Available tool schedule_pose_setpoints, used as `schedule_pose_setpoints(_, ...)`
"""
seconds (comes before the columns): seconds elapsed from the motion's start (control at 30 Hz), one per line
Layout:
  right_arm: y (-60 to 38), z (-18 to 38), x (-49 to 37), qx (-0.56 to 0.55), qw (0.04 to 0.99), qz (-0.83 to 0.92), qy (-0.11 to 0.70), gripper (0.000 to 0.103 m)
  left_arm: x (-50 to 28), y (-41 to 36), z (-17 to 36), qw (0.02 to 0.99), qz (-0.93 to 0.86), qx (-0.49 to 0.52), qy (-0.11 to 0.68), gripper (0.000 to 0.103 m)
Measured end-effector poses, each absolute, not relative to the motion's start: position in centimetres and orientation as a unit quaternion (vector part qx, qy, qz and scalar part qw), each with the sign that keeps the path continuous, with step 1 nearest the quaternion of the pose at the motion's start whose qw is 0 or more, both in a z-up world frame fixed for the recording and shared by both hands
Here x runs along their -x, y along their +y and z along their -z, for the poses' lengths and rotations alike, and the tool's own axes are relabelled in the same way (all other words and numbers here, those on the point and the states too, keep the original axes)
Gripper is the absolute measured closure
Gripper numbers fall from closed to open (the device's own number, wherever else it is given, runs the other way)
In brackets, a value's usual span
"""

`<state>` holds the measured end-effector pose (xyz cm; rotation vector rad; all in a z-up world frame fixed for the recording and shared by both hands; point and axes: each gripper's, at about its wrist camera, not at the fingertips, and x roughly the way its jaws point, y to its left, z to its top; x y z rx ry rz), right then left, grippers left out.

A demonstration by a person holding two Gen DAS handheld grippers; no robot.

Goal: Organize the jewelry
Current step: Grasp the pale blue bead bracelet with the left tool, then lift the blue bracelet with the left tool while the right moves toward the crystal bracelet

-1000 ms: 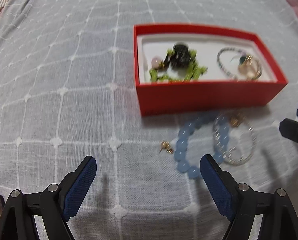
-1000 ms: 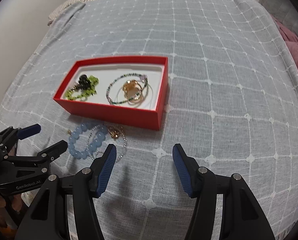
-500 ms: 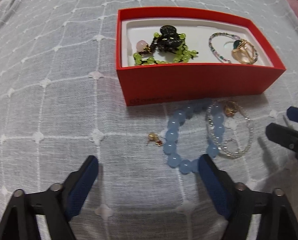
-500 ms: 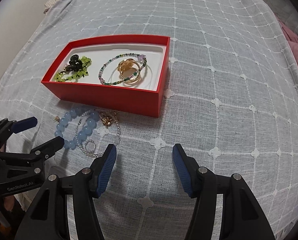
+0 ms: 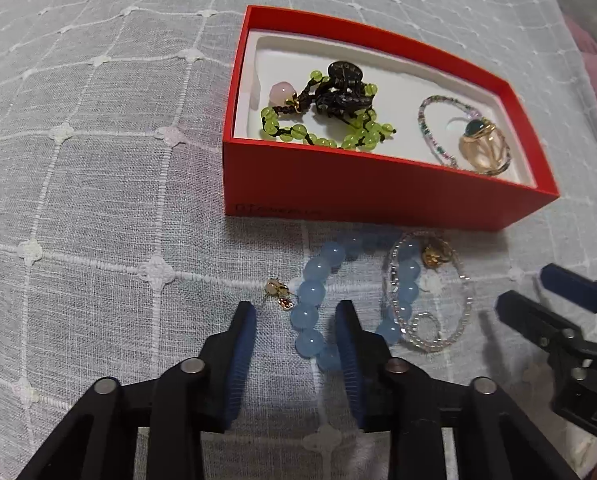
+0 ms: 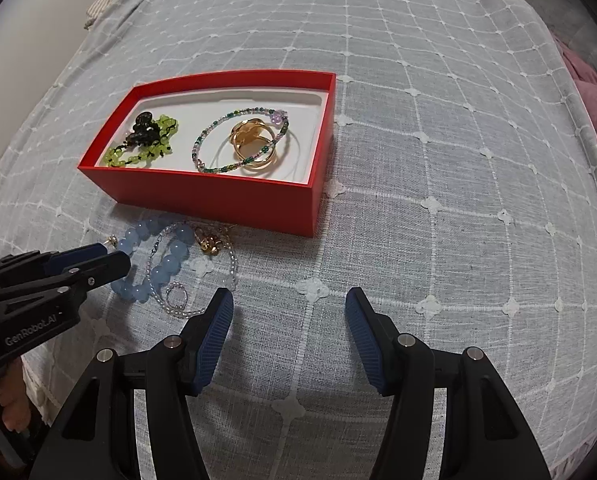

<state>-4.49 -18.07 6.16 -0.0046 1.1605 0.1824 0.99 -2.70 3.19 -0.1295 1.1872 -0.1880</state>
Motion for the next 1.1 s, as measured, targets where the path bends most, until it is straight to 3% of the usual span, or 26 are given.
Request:
schedule_pose_setpoints(0.33,-18.1,-5.5,4.3,0.003,0.83,-0.087,0.551,0.042,-0.5,-4.7,-3.2,0.834,0.09,-0.011,0.545,0.094)
schedule_pose_setpoints(0.8,-14.6,-4.9,4.6,-0.006,0.83,-0.161,0.534,0.041,0.6,-1.3,-3.6,0.836,0.077,0.006,0.544,0.094)
schedule_pose_setpoints(0.93,-13.3,-4.7,4.9,0.002,0.83,-0.18,0.528,0.024,0.4,-1.3,-3.6,0.837,0.075,0.003,0.542,0.094)
schedule_pose_setpoints(1.1,-11.9,-4.2,4.9,0.032,0.84,-0.177,0.513,0.024,0.7,-0.3,-3.7,0.838,0.076,0.003,0.541,0.094)
